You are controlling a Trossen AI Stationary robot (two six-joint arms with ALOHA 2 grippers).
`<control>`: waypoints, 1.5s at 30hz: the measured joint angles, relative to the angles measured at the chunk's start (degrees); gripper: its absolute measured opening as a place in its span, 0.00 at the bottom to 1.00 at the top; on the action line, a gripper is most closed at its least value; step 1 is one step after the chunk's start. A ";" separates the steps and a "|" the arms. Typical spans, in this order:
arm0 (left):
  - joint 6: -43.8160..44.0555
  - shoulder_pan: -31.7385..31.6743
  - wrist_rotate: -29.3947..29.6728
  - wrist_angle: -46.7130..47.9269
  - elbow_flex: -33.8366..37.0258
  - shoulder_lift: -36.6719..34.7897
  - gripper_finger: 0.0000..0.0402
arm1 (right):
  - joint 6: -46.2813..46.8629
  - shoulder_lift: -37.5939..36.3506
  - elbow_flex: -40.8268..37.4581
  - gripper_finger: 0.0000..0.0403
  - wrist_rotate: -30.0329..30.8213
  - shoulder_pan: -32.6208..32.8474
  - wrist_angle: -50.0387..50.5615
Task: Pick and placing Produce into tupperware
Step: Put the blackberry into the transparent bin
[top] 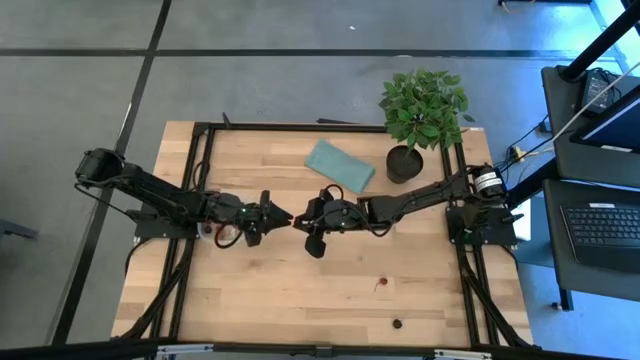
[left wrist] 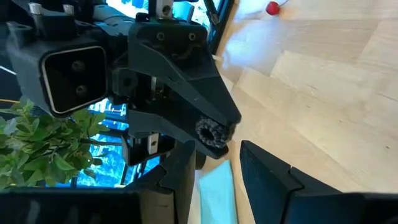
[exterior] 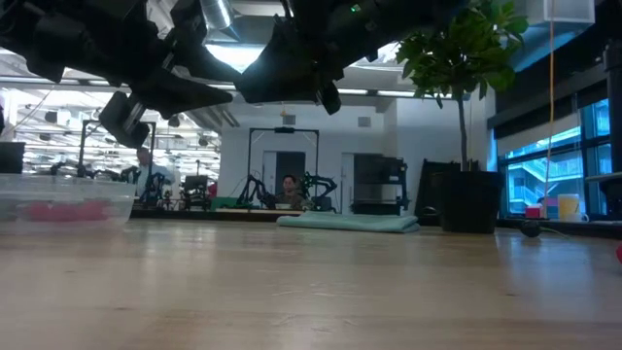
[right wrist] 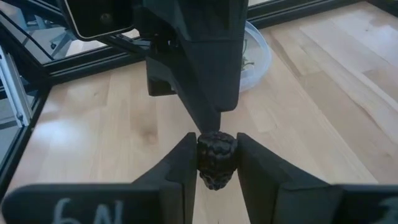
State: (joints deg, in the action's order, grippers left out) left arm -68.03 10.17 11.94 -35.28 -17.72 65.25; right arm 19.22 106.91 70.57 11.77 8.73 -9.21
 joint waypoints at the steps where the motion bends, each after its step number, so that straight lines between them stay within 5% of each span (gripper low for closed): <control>1: -0.04 0.00 0.00 -0.21 0.00 0.00 0.30 | 0.00 0.00 0.00 0.23 0.00 0.00 0.00; 8: -0.07 -0.04 1.09 -0.42 0.00 0.00 0.32 | 0.95 -0.07 0.02 0.23 0.00 0.01 0.09; 21: 0.30 -0.02 0.97 -0.31 0.00 0.00 0.55 | 1.25 -0.07 0.02 0.23 0.02 0.00 -0.54; 25: 0.39 0.00 -0.35 -0.31 0.00 0.00 0.56 | 1.15 -0.07 0.07 0.23 0.04 0.00 -1.82; 32: 0.40 0.01 -12.84 -0.41 0.00 0.00 0.56 | 1.09 -0.07 0.09 0.23 0.02 0.00 -2.79; 45: 1.83 -0.15 -7.22 -5.11 0.02 0.00 0.56 | 1.25 -0.09 0.09 0.23 0.07 0.00 -3.00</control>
State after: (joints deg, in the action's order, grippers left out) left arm -66.19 10.02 4.72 -40.39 -17.69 65.25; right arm 20.47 106.83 70.65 11.84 8.73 -12.22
